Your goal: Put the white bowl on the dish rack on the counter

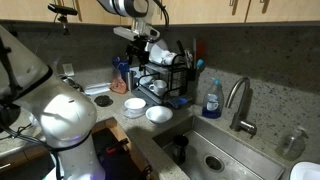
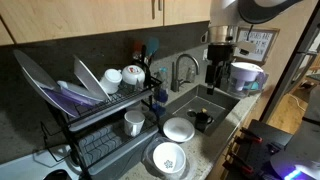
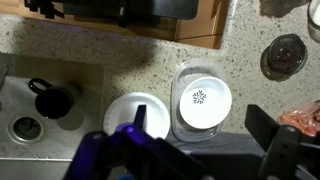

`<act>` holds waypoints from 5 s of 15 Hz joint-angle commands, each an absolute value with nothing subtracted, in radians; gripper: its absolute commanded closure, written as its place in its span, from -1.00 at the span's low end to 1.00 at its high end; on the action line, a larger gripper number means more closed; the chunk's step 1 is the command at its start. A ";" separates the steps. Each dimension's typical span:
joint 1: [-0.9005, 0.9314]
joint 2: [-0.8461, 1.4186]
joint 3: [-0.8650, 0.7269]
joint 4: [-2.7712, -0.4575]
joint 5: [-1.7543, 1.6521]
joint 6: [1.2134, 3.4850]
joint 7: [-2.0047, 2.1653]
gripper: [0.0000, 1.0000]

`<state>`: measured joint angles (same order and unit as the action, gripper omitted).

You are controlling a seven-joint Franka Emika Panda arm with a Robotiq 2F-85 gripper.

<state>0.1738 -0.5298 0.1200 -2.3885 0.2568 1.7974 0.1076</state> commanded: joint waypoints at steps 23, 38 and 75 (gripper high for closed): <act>0.337 -0.313 0.212 -2.306 0.394 2.204 -0.205 -1.00; 0.414 -0.136 0.283 -2.161 0.377 2.674 -0.325 -1.00; 0.406 0.185 0.222 -1.963 0.097 3.171 -0.098 -1.00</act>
<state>0.3759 0.1452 0.2694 -2.0275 0.1312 3.1737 -0.1357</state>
